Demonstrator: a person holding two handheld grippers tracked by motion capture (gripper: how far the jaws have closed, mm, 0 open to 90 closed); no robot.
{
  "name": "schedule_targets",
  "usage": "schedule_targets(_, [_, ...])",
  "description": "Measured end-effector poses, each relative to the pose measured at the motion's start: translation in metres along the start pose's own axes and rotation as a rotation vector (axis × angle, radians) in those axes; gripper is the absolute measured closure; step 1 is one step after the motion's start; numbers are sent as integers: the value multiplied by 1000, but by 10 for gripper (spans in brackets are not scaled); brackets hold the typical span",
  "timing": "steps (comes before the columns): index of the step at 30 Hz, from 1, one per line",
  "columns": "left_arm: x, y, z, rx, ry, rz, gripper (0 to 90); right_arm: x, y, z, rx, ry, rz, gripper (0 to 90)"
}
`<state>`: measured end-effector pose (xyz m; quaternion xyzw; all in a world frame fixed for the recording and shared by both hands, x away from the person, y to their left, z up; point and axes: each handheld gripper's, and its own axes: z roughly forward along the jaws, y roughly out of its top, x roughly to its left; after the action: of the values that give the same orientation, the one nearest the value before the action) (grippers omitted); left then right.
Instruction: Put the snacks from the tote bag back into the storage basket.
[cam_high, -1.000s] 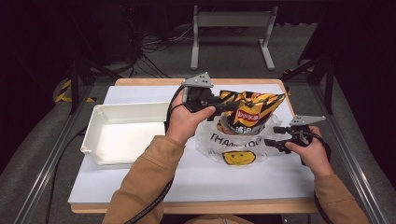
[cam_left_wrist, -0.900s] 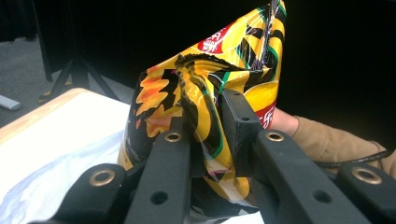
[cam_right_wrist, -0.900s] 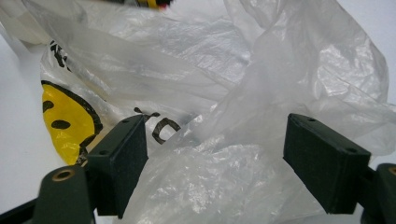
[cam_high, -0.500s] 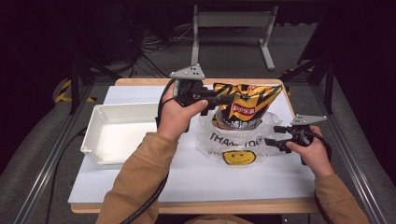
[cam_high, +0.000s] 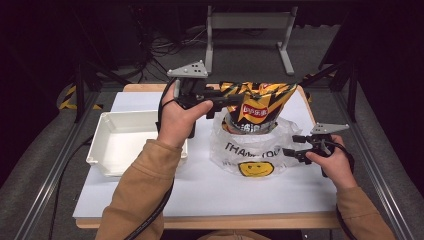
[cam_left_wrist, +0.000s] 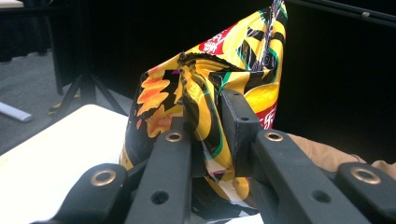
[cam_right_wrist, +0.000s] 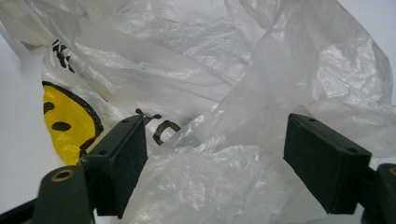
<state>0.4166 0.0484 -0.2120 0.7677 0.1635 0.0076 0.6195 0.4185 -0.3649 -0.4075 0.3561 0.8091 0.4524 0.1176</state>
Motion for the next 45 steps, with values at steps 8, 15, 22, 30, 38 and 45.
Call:
schedule_targets(8, [5,-5,-26,-13,45,-15,831,0,1,2,3,3,1,222])
schedule_targets(15, [9,-15,-43,-8,89,-22,886,0,5,7,7,15,-12,220])
schedule_targets(22, [13,-20,-64,-32,131,-48,889,0,8,11,8,24,-17,218])
schedule_targets(30, [18,-26,-89,-40,180,-63,889,0,7,12,10,26,-13,216])
schedule_targets(38, [27,-39,-113,-50,229,-103,888,2,7,16,17,28,-9,215])
schedule_targets(45, [35,-50,-132,-67,262,-134,888,3,7,17,19,28,-11,214])
